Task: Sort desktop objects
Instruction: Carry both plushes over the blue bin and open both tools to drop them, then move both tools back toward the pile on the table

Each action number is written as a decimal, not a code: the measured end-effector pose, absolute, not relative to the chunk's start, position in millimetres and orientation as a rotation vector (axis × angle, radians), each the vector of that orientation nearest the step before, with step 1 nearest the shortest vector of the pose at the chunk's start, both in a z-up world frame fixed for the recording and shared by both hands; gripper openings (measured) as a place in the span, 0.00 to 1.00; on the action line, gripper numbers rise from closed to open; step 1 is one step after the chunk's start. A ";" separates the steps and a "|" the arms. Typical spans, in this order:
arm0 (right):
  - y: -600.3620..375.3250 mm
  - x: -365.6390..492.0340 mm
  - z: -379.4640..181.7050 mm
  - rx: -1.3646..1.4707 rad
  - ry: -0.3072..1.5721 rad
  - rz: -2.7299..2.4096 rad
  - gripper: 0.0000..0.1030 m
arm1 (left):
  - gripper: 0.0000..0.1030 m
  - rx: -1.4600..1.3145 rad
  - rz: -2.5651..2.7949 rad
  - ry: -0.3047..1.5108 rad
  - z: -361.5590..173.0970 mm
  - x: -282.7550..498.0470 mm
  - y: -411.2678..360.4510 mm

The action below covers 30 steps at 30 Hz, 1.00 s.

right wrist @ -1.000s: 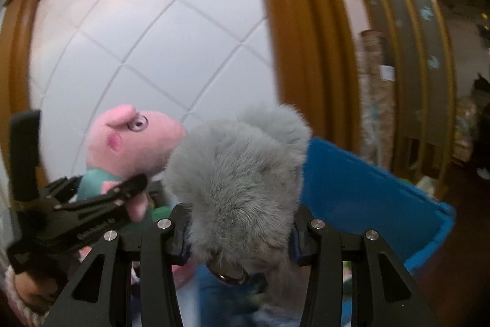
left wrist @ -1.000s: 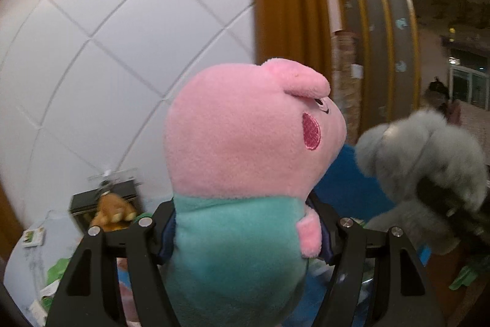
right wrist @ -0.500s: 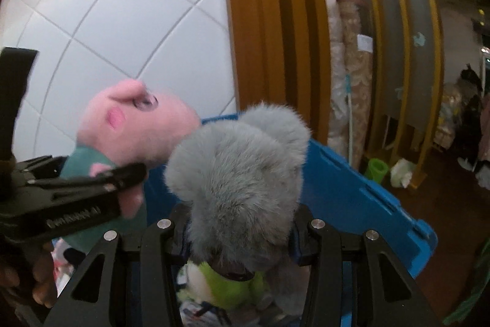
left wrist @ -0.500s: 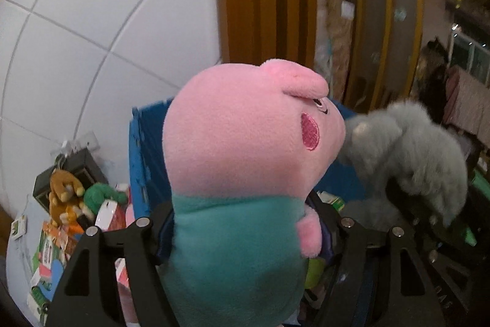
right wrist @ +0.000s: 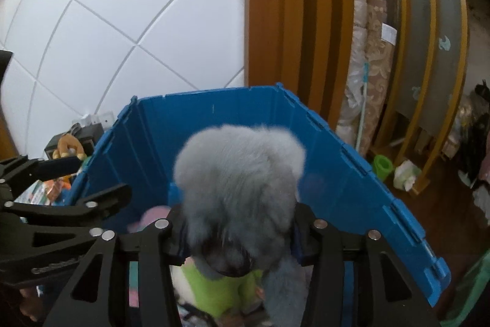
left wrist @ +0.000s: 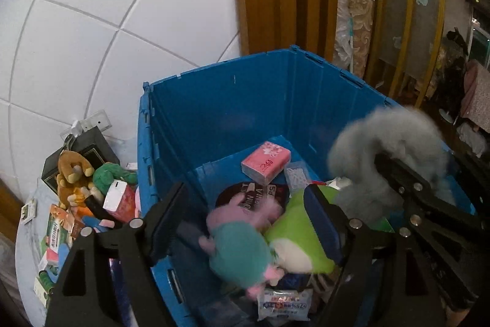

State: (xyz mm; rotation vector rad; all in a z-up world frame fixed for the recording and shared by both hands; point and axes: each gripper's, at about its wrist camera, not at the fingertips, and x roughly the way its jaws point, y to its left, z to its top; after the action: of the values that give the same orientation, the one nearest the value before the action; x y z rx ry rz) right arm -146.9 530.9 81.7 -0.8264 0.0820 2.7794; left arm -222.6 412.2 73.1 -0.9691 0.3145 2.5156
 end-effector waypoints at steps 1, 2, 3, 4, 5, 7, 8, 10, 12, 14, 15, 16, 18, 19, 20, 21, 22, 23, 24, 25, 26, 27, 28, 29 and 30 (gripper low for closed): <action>533.1 -147.8 81.7 -0.823 0.080 2.779 0.49 | 0.75 -0.966 2.518 0.315 73.3 -222.6 410.7; 532.3 -146.7 82.3 -0.819 0.069 2.776 0.50 | 0.75 -0.963 2.522 0.312 73.7 -221.5 409.5; 531.3 -145.5 83.3 -0.815 0.062 2.769 0.54 | 0.75 -0.961 2.523 0.310 74.4 -220.9 408.7; 533.2 -146.5 82.6 -0.812 0.060 2.761 0.61 | 0.75 -0.959 2.522 0.305 74.7 -220.3 406.9; 534.4 -145.4 83.1 -0.805 0.057 2.748 0.65 | 0.75 -0.957 2.522 0.300 75.0 -219.9 405.1; 536.8 -141.5 85.0 -0.793 0.064 2.729 0.80 | 0.75 -0.947 2.524 0.292 76.5 -216.5 402.0; 538.9 -137.8 85.2 -0.791 0.078 2.726 0.84 | 0.75 -0.944 2.525 0.291 77.0 -215.1 401.4; 537.5 -131.6 87.2 -0.785 0.090 2.731 0.99 | 0.75 -0.942 2.519 0.282 77.1 -212.3 398.7; 535.2 -124.4 89.2 -0.773 0.076 2.731 1.00 | 0.75 -0.927 2.518 0.277 78.0 -208.0 396.1; 532.4 -117.4 90.1 -0.766 0.068 2.735 1.00 | 0.75 -0.911 2.521 0.277 79.2 -202.7 394.3; 531.8 -115.2 90.3 -0.765 0.065 2.738 1.00 | 0.75 -0.902 2.521 0.272 80.2 -199.2 393.0; 530.3 -112.1 91.2 -0.763 0.064 2.741 1.00 | 0.75 -0.893 2.520 0.267 80.9 -196.4 391.7; 528.1 -105.3 92.6 -0.755 0.068 2.743 1.00 | 0.75 -0.875 2.523 0.256 82.0 -190.0 387.2; 527.9 -102.7 92.7 -0.752 0.072 2.747 1.00 | 0.75 -0.867 2.526 0.248 82.5 -187.6 384.8; 526.7 -99.2 92.9 -0.750 0.079 2.751 1.00 | 0.75 -0.857 2.531 0.240 82.9 -185.0 382.5; 525.9 -96.8 93.0 -0.748 0.083 2.751 1.00 | 0.75 -0.847 2.539 0.233 82.8 -181.9 379.3; 524.9 -94.6 92.8 -0.745 0.086 2.754 1.00 | 0.75 -0.842 2.548 0.226 82.7 -179.1 376.1; 522.0 -91.2 92.5 -0.739 0.090 2.764 1.00 | 0.75 -0.840 2.552 0.216 82.5 -177.3 373.5; 519.8 -88.6 92.2 -0.734 0.093 2.775 1.00 | 0.75 -0.833 2.558 0.194 82.6 -174.6 368.3; 517.5 -86.6 91.5 -0.729 0.095 2.786 1.00 | 0.75 -0.822 2.565 0.180 83.0 -172.3 364.4; 514.9 -83.9 90.5 -0.715 0.101 2.800 1.00 | 0.75 -0.809 2.581 0.163 83.4 -169.4 358.8; 511.5 -80.8 89.4 -0.694 0.110 2.819 1.00 | 0.75 -0.801 2.595 0.155 83.7 -167.5 354.7; 509.1 -79.3 88.3 -0.686 0.114 2.830 1.00 | 0.75 -0.792 2.607 0.152 83.8 -165.6 350.8; 505.2 -78.3 86.9 -0.683 0.117 2.842 1.00 | 0.75 -0.777 2.622 0.154 83.9 -163.3 345.7; 502.3 -78.2 85.6 -0.682 0.119 2.854 1.00 | 0.75 -0.762 2.639 0.157 83.8 -161.3 341.1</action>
State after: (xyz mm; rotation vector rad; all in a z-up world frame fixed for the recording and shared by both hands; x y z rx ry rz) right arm -78.2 502.3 85.6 -0.6821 0.1185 2.8541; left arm -161.3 341.1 83.8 -0.7620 0.1569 2.6390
